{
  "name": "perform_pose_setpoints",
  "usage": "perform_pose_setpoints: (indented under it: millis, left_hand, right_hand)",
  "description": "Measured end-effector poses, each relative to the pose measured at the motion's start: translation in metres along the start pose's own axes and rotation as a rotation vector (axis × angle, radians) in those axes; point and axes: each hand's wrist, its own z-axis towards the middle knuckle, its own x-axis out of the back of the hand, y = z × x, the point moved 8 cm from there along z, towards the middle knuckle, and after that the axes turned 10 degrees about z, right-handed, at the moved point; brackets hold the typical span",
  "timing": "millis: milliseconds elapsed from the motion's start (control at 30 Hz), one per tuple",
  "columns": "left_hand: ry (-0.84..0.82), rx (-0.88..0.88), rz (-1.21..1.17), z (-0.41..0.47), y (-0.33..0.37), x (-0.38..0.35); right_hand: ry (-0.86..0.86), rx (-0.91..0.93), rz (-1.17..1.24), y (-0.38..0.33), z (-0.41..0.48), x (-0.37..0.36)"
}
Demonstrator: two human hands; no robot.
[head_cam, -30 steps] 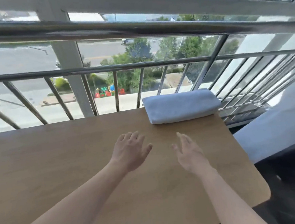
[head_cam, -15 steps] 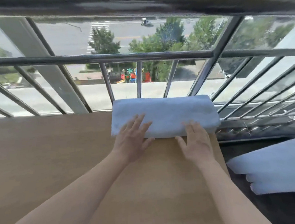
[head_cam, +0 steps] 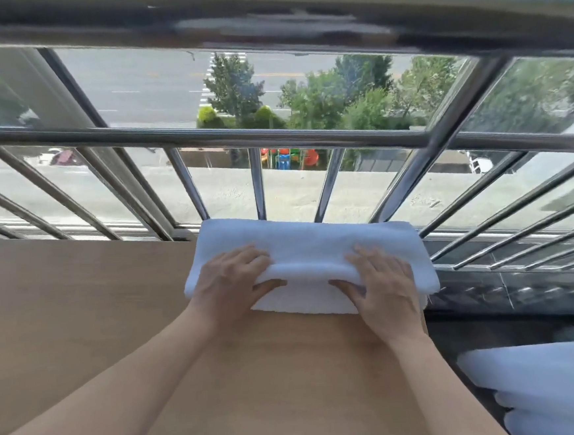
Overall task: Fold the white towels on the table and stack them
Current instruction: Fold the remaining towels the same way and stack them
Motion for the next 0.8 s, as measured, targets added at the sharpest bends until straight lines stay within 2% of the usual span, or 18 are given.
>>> perform_pose_setpoints:
  millis: [167, 267, 433, 567, 800]
  left_hand:
    - [-0.002, -0.059, 0.064, 0.010, -0.013, -0.003]
    - [0.014, -0.097, 0.057, 0.007, -0.014, -0.003]
    - [-0.037, 0.022, 0.062, 0.018, -0.021, 0.011]
    - [0.144, -0.017, 0.085, 0.021, -0.026, 0.054]
    - [0.321, -0.056, 0.108, -0.010, -0.051, 0.137]
  right_hand:
    - [0.157, 0.176, -0.062, 0.005, 0.011, 0.010]
    - [0.166, 0.169, -0.079, 0.004, 0.012, 0.007]
    - [0.198, 0.130, -0.109, -0.009, 0.021, 0.020]
    - [0.276, 0.189, -0.135, -0.031, 0.023, 0.045]
    - [0.344, 0.332, -0.153, -0.112, 0.018, 0.087]
